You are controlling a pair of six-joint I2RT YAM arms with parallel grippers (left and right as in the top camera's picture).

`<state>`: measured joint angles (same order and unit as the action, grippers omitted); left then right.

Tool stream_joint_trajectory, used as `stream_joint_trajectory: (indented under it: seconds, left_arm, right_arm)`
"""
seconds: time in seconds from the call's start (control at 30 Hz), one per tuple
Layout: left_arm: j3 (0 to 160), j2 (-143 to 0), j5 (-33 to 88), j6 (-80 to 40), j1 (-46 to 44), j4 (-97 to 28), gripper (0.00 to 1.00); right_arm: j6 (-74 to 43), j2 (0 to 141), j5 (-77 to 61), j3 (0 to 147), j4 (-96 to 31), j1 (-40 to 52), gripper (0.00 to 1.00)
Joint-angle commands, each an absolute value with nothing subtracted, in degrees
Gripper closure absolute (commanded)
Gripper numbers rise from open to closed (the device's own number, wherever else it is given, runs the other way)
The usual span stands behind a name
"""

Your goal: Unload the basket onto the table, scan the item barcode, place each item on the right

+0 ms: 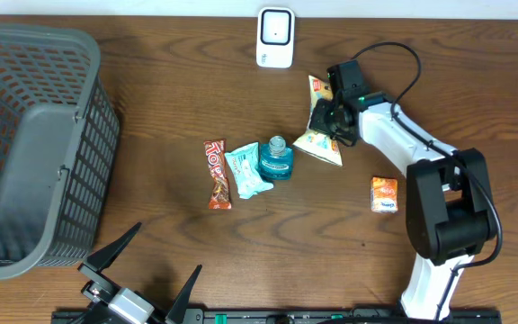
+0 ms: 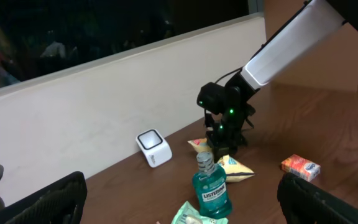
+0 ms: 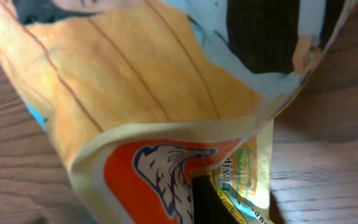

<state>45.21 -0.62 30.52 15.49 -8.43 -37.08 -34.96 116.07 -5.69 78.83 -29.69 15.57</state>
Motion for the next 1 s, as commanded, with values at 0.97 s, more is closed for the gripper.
stream_joint_trajectory:
  seconds: [0.97]
  left_arm:
    - [44.36, -0.16, 30.41, 16.32, -8.38, -36.23, 0.02]
  right_arm:
    - [-35.97, 110.65, -16.75, 83.77, -41.32, 10.44, 0.98]
